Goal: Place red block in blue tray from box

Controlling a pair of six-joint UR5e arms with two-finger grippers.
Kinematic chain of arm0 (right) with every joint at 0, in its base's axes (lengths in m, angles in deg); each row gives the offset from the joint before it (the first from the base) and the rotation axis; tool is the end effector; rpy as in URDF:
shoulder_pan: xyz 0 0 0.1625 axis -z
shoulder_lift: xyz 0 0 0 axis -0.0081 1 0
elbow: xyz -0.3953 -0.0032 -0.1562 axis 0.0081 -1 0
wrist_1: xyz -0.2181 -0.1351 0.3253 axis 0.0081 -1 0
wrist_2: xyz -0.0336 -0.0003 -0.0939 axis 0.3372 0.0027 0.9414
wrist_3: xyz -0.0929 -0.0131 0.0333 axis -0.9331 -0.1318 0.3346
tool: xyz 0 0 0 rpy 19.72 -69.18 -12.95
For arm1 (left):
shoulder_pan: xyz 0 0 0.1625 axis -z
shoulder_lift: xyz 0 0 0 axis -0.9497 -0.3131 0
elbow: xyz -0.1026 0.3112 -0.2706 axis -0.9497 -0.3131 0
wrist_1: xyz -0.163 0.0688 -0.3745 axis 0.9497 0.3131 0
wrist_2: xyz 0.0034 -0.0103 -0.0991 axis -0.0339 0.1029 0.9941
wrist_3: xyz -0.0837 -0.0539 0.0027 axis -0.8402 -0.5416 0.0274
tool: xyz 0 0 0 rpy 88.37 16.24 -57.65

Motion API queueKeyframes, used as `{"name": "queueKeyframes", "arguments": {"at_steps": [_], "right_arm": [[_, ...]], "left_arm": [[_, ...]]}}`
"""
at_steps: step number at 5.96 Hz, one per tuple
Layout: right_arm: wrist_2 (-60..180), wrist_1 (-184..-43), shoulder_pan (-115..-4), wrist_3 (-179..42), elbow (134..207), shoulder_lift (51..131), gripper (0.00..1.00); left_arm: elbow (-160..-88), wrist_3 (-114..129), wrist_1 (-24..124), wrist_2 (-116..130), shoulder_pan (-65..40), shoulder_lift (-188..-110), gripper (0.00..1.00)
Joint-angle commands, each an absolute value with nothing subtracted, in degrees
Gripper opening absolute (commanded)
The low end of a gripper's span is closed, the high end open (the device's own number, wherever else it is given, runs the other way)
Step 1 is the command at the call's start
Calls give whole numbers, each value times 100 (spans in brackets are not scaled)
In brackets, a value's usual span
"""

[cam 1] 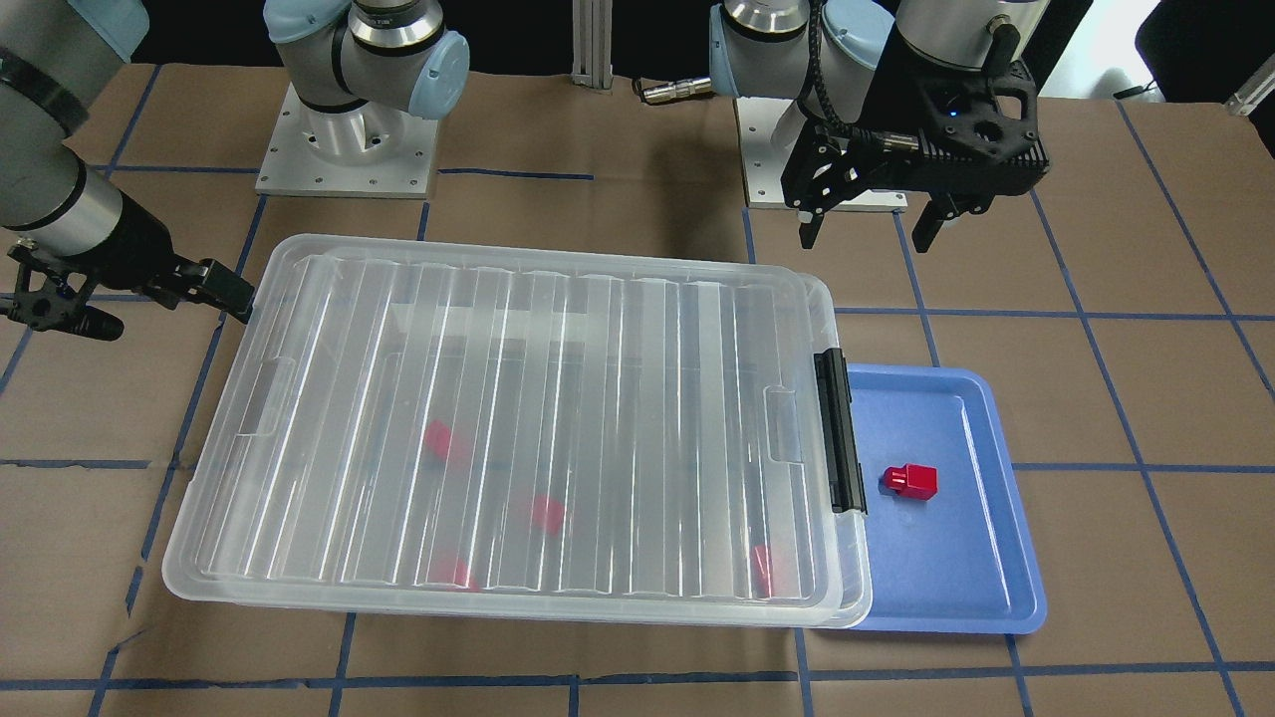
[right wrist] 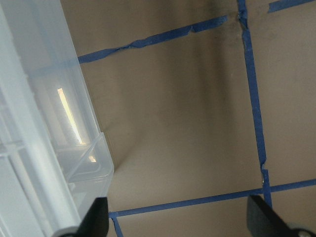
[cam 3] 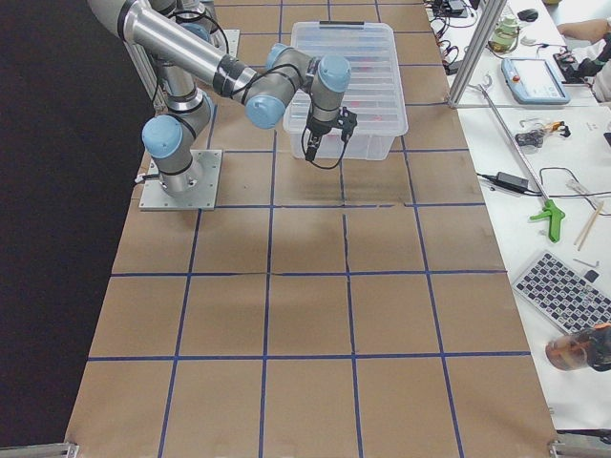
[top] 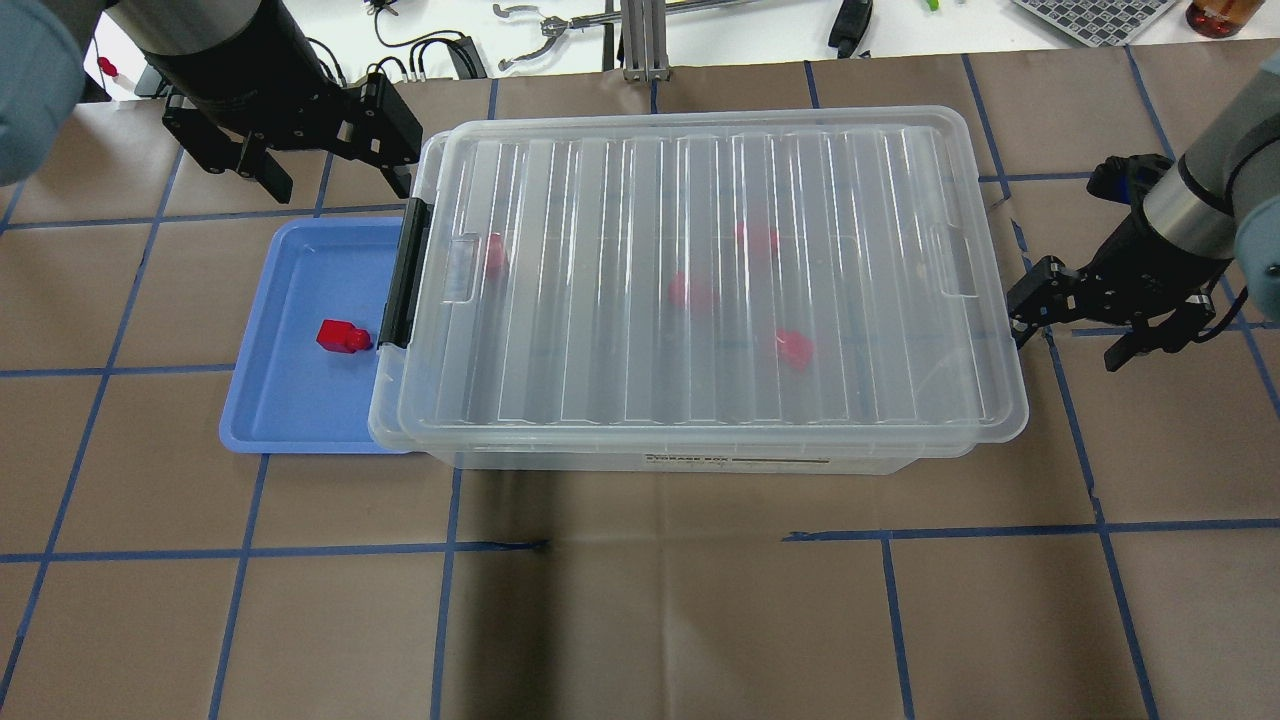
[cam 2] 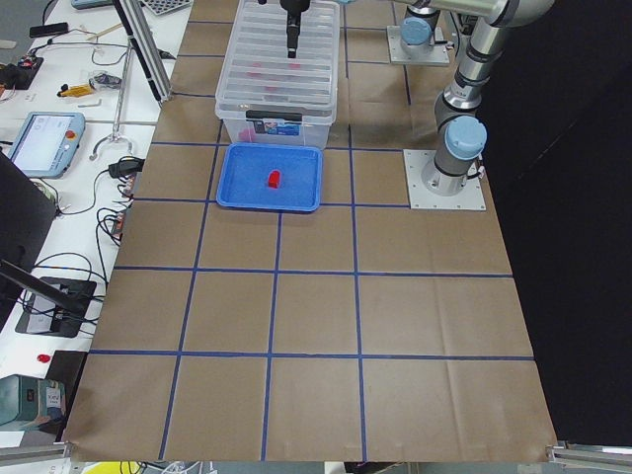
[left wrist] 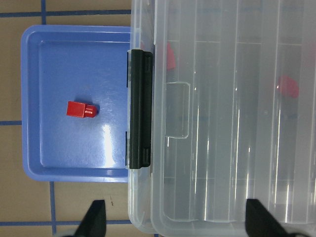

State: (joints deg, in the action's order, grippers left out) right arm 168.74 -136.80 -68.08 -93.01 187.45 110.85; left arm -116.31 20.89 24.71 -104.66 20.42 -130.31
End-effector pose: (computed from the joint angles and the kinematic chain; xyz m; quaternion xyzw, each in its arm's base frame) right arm -0.0350 -0.4733 0.3344 0.1217 0.9880 0.0761 0.0569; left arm -0.1522 -0.4980 0.5385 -0.0070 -0.9991 0.0427 0.0012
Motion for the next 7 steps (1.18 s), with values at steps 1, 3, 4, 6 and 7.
{"name": "queueKeyframes", "arguments": {"at_steps": [1, 3, 4, 6, 7], "right_arm": [[16847, -13678, -6826, -9288, 18745, 11085, 100], [16865, -13696, -6835, -9323, 18649, 11094, 100], [16873, -13661, -6853, -9367, 18274, 11112, 100], [16944, -13337, -7385, -9271, 17554, 11103, 100], [16944, -12883, -7694, -8896, 17123, 11094, 100]], "left_arm": [[-11633, 2104, 2462, -10464, 2027, -13034, 99], [-11624, 2112, 2410, -10482, 2001, -13025, 99], [-11624, 2104, 2409, -10482, 2001, -13025, 99], [-11624, 2104, 2401, -10473, 2001, -13026, 99], [-11624, 2104, 2401, -10473, 2001, -13025, 99]]}}
